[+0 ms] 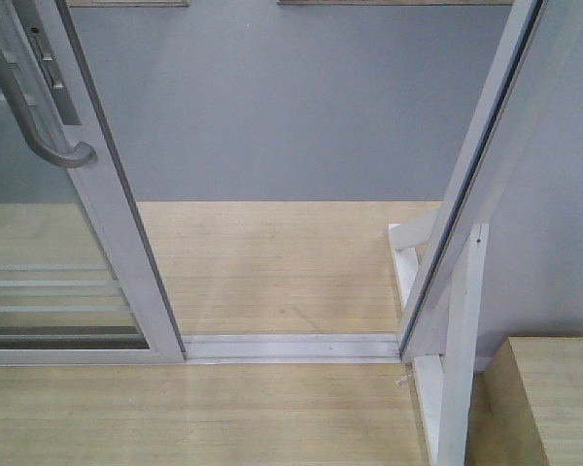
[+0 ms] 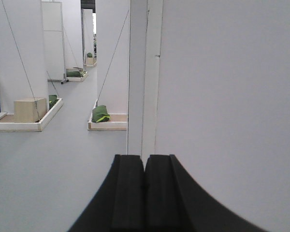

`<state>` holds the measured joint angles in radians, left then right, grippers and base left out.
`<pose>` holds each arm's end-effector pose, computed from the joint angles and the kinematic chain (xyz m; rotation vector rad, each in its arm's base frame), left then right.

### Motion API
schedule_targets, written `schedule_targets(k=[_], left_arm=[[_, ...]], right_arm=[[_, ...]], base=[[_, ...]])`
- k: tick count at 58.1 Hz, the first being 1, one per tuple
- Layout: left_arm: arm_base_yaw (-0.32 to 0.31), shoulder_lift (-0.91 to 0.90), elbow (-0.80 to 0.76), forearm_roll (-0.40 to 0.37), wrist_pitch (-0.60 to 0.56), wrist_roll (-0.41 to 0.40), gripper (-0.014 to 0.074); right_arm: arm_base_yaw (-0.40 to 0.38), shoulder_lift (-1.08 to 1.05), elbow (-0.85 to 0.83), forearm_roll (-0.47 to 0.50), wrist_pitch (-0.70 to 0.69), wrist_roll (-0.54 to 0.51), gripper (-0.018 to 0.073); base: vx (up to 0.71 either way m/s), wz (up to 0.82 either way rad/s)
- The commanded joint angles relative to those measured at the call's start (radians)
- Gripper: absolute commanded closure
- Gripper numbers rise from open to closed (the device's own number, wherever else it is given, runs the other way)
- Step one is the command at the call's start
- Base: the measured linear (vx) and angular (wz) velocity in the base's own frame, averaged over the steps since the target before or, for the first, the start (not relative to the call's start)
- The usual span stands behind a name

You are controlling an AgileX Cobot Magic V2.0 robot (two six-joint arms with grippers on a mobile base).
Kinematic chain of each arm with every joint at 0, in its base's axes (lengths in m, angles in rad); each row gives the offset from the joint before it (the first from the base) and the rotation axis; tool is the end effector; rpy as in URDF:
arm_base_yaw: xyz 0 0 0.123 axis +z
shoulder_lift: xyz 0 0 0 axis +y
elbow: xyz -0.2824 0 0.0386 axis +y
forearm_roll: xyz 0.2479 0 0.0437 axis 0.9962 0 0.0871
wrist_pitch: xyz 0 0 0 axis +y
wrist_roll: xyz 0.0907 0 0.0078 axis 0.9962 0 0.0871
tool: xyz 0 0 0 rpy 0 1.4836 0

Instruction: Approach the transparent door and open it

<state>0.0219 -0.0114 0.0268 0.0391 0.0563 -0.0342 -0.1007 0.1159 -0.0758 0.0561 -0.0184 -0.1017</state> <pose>0.0567 0.0014 0.1995 -0.0150 1.5552 0.0228 0.0639 -0.0065 0.2336 0.0423 1.5059 -0.1183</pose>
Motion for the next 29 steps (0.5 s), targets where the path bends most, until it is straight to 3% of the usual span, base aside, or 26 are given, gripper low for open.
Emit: schedule_targets(k=[1, 6, 9, 29], left_arm=[[-0.006, -0.011, 0.031, -0.006, -0.078, -0.002, 0.0602], [-0.006, -0.011, 0.031, -0.006, -0.078, -0.002, 0.0602], [-0.006, -0.012, 0.031, -0.006, -0.077, -0.002, 0.0602], [-0.006, -0.011, 0.031, -0.006, -0.071, -0.002, 0.0602]], right_arm=[[-0.002, -0.064, 0.040, -0.021, -0.055, 0.008, 0.0568], [0.005, -0.143, 0.129, -0.034, -0.072, 0.010, 0.0567], [0.012, -0.142, 0.118, -0.044, 0.010, 0.017, 0.0567], [0.013, -0.141, 0.119, -0.056, 0.008, 0.017, 0.0567]], base=[[0.00, 0.00], [0.00, 0.00], [0.00, 0.00], [0.00, 0.00]])
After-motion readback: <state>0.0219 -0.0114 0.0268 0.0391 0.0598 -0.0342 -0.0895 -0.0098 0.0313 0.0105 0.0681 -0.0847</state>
